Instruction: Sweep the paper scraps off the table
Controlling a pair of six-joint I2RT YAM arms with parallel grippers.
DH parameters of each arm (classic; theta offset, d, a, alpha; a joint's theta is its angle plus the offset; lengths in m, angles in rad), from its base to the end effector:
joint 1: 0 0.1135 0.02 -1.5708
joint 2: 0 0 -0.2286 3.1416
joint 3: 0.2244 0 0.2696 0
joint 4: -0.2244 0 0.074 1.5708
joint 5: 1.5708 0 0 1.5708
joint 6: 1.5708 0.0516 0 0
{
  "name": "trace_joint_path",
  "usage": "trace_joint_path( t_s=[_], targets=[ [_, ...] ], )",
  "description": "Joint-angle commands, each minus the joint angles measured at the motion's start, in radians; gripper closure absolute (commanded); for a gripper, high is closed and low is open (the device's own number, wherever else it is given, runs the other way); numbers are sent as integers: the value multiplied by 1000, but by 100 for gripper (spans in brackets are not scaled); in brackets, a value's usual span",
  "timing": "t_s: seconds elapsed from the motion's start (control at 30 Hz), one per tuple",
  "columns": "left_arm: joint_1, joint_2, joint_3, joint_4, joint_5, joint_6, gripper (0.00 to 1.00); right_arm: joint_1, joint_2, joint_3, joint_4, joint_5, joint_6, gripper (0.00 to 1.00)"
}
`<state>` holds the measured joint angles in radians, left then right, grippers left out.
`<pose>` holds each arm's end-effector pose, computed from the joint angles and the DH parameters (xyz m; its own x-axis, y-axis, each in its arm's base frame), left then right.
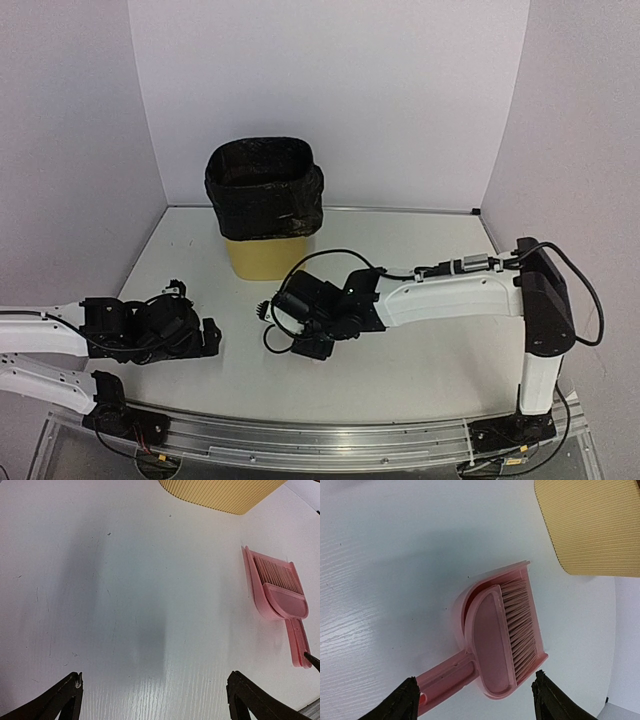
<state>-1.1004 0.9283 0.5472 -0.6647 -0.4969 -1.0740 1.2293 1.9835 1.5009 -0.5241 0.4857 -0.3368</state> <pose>0.1167 -0.1753 0.1512 -0.7806 -0.1699 -0.6015 -0.0229 0.9695 -0.2440 0.1688 0.4031 0.1530 -0.0194 -0.9271 -0.3742 -0.8011 0.2384 -0.5490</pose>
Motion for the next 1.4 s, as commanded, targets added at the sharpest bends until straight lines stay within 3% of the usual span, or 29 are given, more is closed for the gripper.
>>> trace_joint_path(
  t_s=[0.0, 0.2, 0.87, 1.37],
  targets=[
    [4, -15, -1, -9, -5, 0, 0, 5, -26, -31, -5, 24, 20, 26],
    [4, -12, -4, -6, -4, 0, 0, 5, -23, -29, -16, -24, 33, 26],
    [4, -24, -9, -10, 0, 1, 0, 4, -53, -27, -60, 75, 93, 27],
    [4, -22, 3, -9, 5, 17, 0, 1, 99, 177, -56, 224, 194, 27]
  ],
)
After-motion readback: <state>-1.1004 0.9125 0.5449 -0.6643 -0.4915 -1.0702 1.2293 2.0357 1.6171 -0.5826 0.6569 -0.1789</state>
